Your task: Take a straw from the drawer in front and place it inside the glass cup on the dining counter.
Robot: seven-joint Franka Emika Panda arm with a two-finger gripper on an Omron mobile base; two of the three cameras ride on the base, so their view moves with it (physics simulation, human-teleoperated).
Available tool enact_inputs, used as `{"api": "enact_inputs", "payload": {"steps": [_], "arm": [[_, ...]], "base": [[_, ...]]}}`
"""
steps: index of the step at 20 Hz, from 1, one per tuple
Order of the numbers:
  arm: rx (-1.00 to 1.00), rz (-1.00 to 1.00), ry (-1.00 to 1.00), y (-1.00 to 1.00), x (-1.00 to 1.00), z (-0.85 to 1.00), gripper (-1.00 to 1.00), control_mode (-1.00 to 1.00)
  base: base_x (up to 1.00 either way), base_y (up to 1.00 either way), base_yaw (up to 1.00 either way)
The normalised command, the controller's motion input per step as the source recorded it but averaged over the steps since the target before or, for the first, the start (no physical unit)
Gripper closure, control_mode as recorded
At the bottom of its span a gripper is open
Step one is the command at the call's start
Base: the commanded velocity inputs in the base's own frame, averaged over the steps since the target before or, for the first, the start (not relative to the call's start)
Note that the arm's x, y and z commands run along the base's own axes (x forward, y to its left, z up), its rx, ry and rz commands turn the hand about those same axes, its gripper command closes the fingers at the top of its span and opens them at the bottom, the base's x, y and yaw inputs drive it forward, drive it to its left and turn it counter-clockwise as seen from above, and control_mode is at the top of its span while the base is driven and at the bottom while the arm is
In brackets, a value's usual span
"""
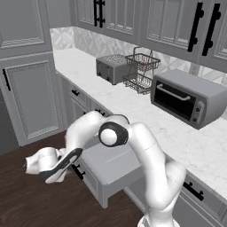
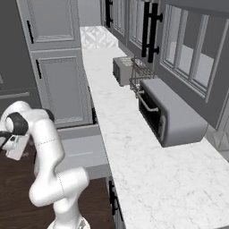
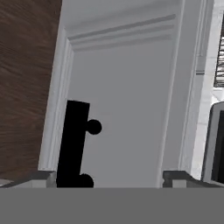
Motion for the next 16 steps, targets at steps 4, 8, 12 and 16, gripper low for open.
{"api": "enact_inputs", "payload": {"steps": [4, 8, 12, 16], "arm": [[0.41, 0.01, 0.22, 0.04, -0.36, 1.0, -1.0, -1.0], [0.38, 0.0, 0.24, -0.03, -0.32, 1.0, -1.0, -1.0], [0.36, -0.01, 0.28, -0.32, -0.1, 1.0, -1.0, -1.0], [0.26, 0.0, 0.21, -0.6, 0.05, 0.95, -1.0, -1.0]], "base": [[0.0, 0.0, 0.0], [0.0, 0.0, 0.0], [0.0, 0.0, 0.0], [0.0, 0.0, 0.0]]}}
